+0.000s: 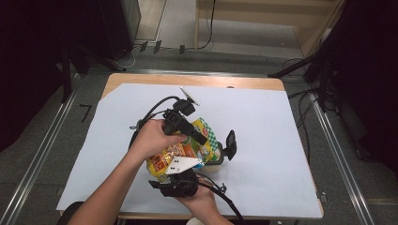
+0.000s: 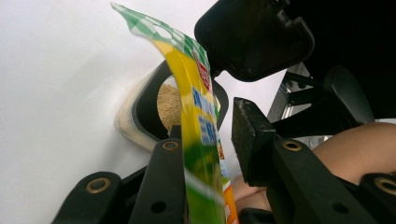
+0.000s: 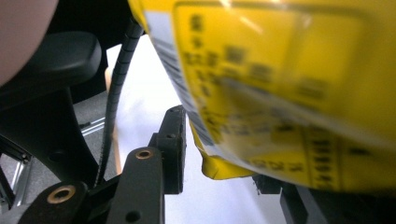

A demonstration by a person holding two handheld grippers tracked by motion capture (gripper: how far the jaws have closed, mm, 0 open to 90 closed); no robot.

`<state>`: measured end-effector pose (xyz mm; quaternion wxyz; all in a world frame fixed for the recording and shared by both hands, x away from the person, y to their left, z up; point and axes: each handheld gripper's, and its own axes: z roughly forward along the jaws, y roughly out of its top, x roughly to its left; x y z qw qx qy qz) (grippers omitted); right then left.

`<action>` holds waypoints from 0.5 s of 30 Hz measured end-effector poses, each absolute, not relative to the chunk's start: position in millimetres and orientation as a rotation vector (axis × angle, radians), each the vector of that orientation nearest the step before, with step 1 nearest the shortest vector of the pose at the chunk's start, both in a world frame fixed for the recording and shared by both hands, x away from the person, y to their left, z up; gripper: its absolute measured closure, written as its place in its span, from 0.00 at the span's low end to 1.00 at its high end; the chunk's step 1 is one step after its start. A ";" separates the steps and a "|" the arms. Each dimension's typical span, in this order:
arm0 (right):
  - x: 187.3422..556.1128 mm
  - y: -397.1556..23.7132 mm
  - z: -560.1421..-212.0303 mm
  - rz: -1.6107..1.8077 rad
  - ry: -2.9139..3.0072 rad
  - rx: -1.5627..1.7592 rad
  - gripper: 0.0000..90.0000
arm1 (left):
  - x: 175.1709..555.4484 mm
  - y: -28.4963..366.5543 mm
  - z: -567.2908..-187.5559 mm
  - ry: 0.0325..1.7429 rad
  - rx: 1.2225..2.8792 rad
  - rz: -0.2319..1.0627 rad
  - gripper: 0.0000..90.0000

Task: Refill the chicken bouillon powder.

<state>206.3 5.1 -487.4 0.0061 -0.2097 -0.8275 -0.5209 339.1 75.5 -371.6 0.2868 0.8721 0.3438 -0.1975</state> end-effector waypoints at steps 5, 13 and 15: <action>205.7 7.2 -492.8 -1.599 -2.629 -0.670 0.69 | 340.4 75.3 -378.0 0.923 2.334 -0.542 0.91; 209.9 6.7 -498.1 -1.563 -2.638 -0.715 0.67 | 346.0 85.7 -378.5 0.925 2.297 -0.572 0.93; 210.1 6.6 -498.3 -1.561 -2.638 -0.718 0.67 | 346.0 86.4 -378.6 0.919 2.300 -0.569 0.97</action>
